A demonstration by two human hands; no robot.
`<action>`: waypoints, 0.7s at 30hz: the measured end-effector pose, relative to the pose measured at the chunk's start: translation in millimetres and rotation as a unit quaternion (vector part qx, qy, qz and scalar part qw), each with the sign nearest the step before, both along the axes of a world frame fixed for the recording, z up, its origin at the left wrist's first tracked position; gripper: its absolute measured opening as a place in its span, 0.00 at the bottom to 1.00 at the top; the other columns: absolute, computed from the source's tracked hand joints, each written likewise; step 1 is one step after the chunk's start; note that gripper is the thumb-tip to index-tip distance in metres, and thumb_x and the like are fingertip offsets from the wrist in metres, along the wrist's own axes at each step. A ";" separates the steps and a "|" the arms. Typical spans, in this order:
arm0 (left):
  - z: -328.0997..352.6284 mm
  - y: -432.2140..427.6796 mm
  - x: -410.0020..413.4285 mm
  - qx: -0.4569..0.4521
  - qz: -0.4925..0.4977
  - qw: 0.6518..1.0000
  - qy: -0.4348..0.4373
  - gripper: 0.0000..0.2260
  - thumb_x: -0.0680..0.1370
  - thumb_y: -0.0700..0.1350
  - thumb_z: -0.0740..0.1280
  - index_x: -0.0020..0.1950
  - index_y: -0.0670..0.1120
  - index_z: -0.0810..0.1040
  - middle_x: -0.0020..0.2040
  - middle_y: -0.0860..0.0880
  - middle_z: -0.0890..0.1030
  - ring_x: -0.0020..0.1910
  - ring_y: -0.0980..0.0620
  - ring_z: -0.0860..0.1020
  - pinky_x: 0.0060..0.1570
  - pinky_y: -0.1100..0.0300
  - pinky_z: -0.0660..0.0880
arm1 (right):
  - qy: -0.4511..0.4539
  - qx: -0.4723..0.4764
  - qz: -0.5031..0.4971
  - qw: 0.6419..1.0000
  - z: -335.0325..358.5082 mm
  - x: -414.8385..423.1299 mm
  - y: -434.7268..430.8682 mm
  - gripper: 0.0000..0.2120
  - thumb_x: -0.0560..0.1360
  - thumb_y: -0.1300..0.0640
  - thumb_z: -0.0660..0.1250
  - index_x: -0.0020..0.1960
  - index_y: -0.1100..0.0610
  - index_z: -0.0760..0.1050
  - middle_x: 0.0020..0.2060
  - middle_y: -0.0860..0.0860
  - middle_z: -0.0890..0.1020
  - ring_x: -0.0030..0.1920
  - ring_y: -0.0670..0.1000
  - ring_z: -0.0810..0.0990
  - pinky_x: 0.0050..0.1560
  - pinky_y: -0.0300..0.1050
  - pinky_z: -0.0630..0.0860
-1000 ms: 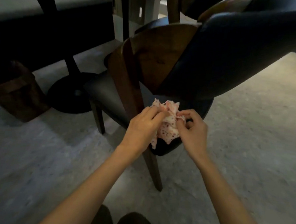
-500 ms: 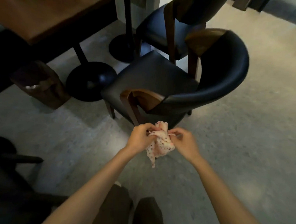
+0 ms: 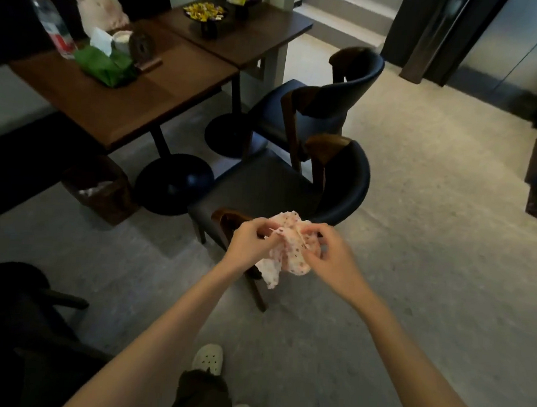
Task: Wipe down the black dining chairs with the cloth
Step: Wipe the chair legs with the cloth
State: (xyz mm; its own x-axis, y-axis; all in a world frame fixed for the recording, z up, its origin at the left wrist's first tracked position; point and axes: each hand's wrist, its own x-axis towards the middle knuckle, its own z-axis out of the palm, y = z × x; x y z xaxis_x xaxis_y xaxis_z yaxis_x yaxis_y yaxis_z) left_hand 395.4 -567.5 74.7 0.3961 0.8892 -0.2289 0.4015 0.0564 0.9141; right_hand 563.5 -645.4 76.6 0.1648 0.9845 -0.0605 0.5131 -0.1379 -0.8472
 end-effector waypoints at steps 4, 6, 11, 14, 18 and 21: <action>30.5 6.2 19.8 -0.076 -0.008 0.990 -0.117 0.03 0.77 0.43 0.69 0.49 0.50 0.79 0.46 0.47 0.82 0.45 0.53 0.83 0.42 0.59 0.81 | 0.048 0.001 0.028 0.998 24.1 7.6 5.6 0.22 0.75 0.56 0.71 0.65 0.45 0.69 0.57 0.38 0.76 0.56 0.35 0.76 0.50 0.33 0.77; 38.6 15.0 29.4 -0.129 -0.021 0.981 -0.142 0.03 0.77 0.43 0.69 0.50 0.50 0.79 0.49 0.47 0.82 0.47 0.53 0.83 0.43 0.61 0.81 | 0.031 0.013 0.014 0.999 28.4 14.9 14.4 0.21 0.74 0.55 0.72 0.65 0.47 0.69 0.56 0.39 0.77 0.55 0.37 0.76 0.50 0.33 0.77; 37.1 52.4 52.9 -0.120 -0.037 0.983 -0.138 0.04 0.76 0.45 0.70 0.50 0.51 0.79 0.48 0.51 0.83 0.46 0.57 0.83 0.42 0.63 0.80 | -0.007 0.029 -0.012 0.999 29.8 42.1 52.9 0.12 0.78 0.56 0.67 0.59 0.48 0.71 0.52 0.42 0.78 0.51 0.37 0.78 0.45 0.34 0.78; 27.5 84.2 65.2 -0.106 -0.029 0.987 -0.119 0.06 0.76 0.48 0.70 0.52 0.52 0.79 0.50 0.51 0.83 0.47 0.57 0.83 0.43 0.64 0.80 | -0.028 0.018 -0.024 0.999 30.3 64.9 87.8 0.12 0.79 0.56 0.66 0.61 0.50 0.70 0.53 0.44 0.78 0.52 0.40 0.78 0.48 0.36 0.77; -0.4 130.6 70.6 -0.058 0.012 0.998 0.000 0.11 0.78 0.51 0.66 0.60 0.53 0.76 0.54 0.54 0.79 0.49 0.59 0.78 0.44 0.68 0.74 | -0.073 -0.016 -0.052 0.996 25.9 106.2 138.7 0.15 0.80 0.59 0.61 0.66 0.49 0.68 0.60 0.49 0.76 0.60 0.48 0.75 0.57 0.45 0.76; -28.0 159.6 64.6 -0.052 0.076 0.994 0.062 0.16 0.79 0.52 0.66 0.65 0.51 0.74 0.54 0.54 0.79 0.48 0.61 0.76 0.42 0.70 0.71 | -0.116 -0.015 -0.036 0.992 22.2 135.4 169.6 0.18 0.81 0.60 0.57 0.68 0.45 0.67 0.62 0.49 0.73 0.60 0.49 0.74 0.56 0.45 0.74</action>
State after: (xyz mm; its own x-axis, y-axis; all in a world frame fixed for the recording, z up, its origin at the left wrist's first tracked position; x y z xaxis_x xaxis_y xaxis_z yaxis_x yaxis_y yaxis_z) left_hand 459.9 -407.9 46.7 0.2219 0.9056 -0.3614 0.4911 0.2164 0.8438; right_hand 698.9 -475.9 98.9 0.2482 0.9678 -0.0418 0.6823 -0.2052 -0.7017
